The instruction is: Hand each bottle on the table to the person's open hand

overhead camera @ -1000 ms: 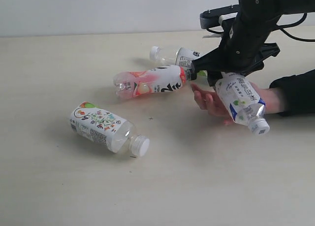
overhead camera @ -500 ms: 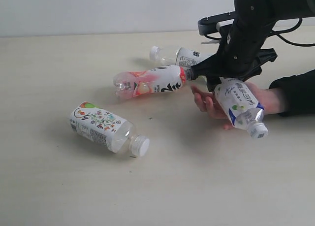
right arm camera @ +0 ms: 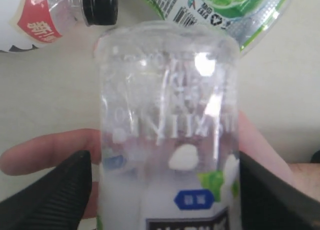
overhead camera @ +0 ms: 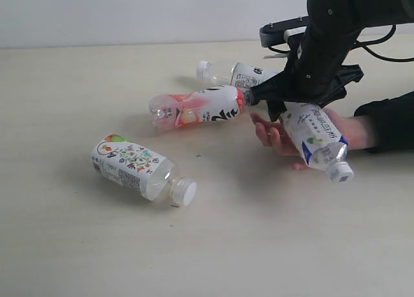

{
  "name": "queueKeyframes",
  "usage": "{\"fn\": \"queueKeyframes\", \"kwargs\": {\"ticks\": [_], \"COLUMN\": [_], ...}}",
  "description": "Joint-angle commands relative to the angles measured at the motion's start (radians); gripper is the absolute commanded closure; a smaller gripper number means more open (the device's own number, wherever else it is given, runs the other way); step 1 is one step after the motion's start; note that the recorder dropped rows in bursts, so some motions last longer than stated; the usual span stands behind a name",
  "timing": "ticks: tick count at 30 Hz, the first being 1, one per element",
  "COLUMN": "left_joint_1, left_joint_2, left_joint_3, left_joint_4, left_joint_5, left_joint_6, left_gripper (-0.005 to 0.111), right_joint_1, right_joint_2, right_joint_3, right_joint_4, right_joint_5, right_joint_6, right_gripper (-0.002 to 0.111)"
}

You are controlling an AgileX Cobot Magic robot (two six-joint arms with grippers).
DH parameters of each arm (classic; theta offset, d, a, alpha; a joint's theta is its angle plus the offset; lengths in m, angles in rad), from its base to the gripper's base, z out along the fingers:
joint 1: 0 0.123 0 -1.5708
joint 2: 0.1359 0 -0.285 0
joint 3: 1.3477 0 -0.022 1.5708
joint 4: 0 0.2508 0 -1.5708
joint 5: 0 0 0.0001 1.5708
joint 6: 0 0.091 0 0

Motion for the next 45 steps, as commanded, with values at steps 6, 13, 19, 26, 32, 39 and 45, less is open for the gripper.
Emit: {"fn": "queueKeyframes", "kwargs": {"ticks": [6,13,19,26,32,39,45], "left_joint_1": [-0.002,-0.002,-0.002,-0.002,-0.002,-0.002,-0.002], "left_joint_2": [-0.006,-0.006,-0.006,-0.006,-0.006,-0.006,-0.006], "left_joint_3": [-0.001,-0.001,-0.001,-0.001,-0.001,-0.001,-0.001], "left_joint_4": [-0.003,-0.003,-0.003,-0.003,-0.003,-0.003,-0.003], "left_joint_5": [-0.003,-0.003,-0.003,-0.003,-0.003,-0.003,-0.003], "left_joint_6": [-0.003,-0.003,-0.003,-0.003,-0.003,-0.003,-0.003], "left_gripper": [0.106,0.106,0.106,0.106,0.106,0.106,0.106], "right_joint_1": [0.001,0.001,0.001,0.001,0.001,0.001,0.001], "right_joint_2": [-0.024,-0.116,-0.27,-0.595,-0.957,-1.361,-1.574], "right_joint_3": [-0.005,-0.005,0.026,0.267,0.568,0.75,0.823], "right_joint_4": [-0.007,-0.031,-0.032,-0.073,-0.048,-0.015,-0.039], "right_joint_5": [-0.012,0.02,0.158,0.078,-0.109,-0.236,-0.156], "right_joint_6": [0.004,-0.005,-0.13,-0.154,-0.197,-0.201,-0.201], "right_gripper": [0.02,0.018,0.031,0.103,0.108,0.108,0.108]}}
